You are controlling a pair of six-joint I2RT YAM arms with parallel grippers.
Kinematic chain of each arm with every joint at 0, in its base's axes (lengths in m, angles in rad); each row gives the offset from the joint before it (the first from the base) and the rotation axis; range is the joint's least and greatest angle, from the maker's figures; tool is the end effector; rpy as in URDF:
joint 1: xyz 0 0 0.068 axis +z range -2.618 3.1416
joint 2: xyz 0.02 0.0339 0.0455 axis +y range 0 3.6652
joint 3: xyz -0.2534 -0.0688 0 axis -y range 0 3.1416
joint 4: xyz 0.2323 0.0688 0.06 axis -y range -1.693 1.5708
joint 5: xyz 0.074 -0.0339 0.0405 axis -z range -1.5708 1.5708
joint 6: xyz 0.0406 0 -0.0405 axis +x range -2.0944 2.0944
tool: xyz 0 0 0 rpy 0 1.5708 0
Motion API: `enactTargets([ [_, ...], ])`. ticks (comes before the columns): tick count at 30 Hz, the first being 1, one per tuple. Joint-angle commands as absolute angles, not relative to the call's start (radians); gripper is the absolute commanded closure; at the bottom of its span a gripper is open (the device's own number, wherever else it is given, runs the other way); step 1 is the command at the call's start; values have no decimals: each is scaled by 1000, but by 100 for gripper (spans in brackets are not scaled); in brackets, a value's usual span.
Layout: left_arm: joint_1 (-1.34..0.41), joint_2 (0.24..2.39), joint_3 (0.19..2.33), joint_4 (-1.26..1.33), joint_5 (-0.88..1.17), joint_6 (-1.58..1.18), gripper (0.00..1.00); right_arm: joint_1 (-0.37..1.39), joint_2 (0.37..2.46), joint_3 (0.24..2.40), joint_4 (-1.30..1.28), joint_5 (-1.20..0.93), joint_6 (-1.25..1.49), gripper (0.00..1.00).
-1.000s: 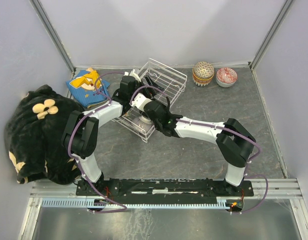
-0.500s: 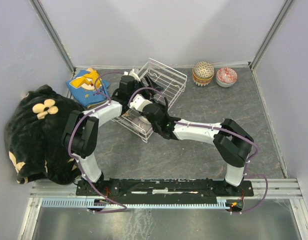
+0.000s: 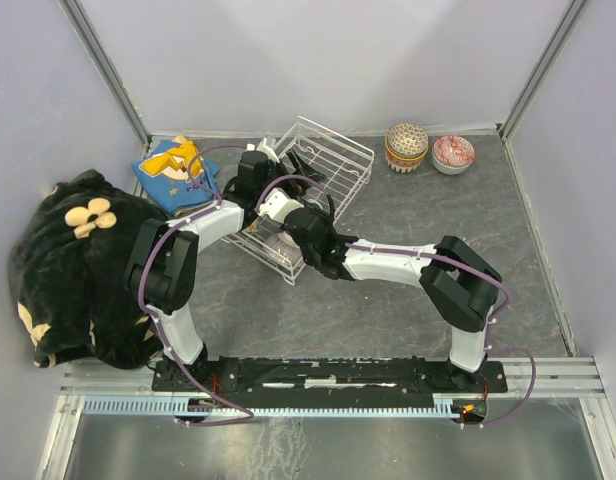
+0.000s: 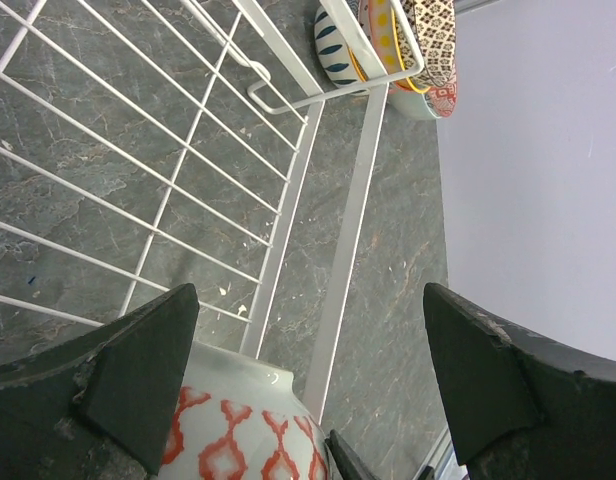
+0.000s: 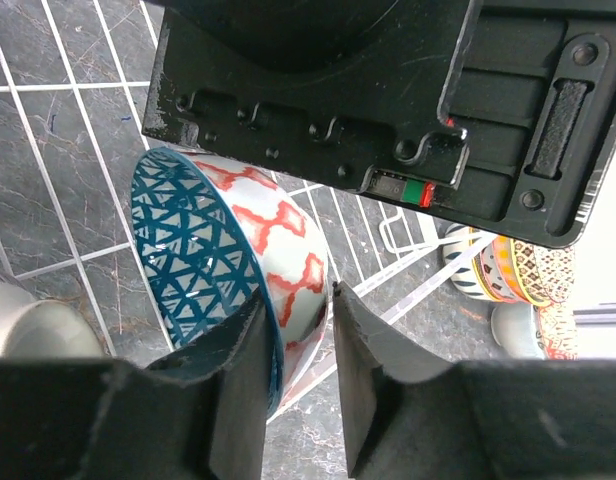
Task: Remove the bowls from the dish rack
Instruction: Pick up the bowl from the dish rack.
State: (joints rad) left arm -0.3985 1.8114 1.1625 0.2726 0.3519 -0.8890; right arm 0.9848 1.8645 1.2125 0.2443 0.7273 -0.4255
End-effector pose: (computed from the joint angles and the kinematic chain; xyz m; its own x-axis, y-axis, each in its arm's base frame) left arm 0.3688 -0.1704 0.2258 -0.7257 -0.4853 -0.4877 0.1528 0.5775 -0.8019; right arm 0.2493 0.3268 0.2214 -0.0822 -0.6813 -0.7274 -0.3499 0.7031 -0.6191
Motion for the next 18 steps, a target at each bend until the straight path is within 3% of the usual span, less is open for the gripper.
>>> enactTargets([
  [1, -434, 1824, 1181, 272, 419, -941, 1, 999, 1892, 1212, 303, 744, -486, 66],
  [18, -434, 1827, 1180, 279, 422, -944, 1, 1006, 1929, 1194, 337, 760, -507, 90],
])
